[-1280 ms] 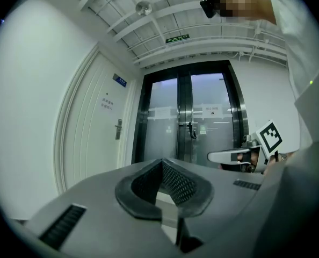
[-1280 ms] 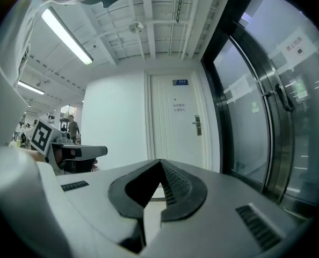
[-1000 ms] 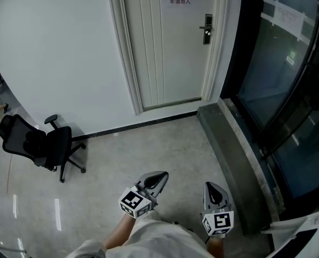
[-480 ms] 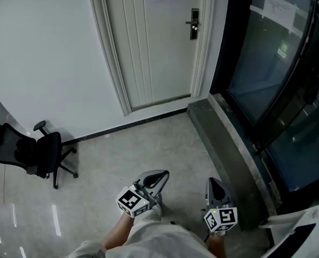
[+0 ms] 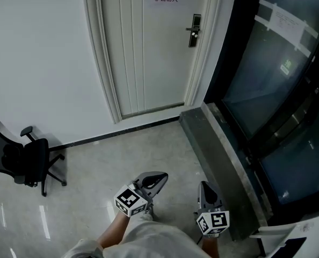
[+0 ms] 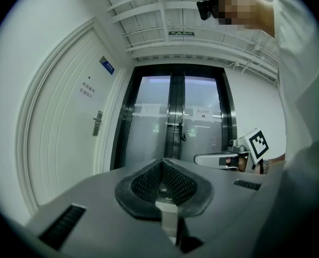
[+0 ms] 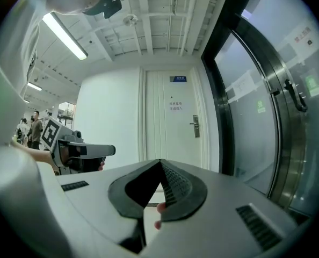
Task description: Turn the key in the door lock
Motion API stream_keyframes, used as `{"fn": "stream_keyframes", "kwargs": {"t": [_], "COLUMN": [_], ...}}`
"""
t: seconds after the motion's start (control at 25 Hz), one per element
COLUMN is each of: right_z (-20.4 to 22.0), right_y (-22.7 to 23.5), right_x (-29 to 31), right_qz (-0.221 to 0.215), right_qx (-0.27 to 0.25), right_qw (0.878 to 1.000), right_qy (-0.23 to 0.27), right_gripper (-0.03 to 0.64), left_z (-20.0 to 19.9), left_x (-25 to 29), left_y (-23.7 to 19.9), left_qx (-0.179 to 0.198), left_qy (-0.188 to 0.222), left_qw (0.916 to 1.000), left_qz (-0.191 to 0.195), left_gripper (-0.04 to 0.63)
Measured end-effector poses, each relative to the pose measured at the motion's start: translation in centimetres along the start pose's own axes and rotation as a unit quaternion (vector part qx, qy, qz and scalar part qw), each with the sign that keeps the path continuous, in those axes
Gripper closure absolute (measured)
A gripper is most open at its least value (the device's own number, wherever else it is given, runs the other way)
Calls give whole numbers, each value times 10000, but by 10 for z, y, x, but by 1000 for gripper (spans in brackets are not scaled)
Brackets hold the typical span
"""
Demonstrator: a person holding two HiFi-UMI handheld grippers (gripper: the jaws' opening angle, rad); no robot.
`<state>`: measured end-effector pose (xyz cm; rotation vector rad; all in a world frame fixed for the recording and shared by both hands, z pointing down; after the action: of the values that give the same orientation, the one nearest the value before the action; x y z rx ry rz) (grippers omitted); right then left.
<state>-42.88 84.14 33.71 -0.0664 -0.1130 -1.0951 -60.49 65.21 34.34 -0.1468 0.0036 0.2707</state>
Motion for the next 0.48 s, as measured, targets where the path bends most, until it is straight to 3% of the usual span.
{"fn": "stream_keyframes", "kwargs": {"t": [0.48], "right_z": [0], "right_y": [-30], "right_x": [116], "right_qz": [472], "right_qx": [282], "right_qw": [9977], "right_qy": [-391], "right_gripper": [614], "left_z": [-14], "left_x": [-16], "left_y": [-136], "left_qx": [-158], "left_qy": [168], "left_qw": [9996], "left_qz": [-176], "left_gripper": [591]}}
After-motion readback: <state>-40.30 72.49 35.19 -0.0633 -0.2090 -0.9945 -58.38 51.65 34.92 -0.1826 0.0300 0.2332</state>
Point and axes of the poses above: the fingertips, and each gripper's own axes: x forward along the fingers, y to its right, z out of its underside, the point moved 10 cm from there along -x, backward along the fingers, and after that the axes turned 15 degrees about z, right-handed, at the moved point
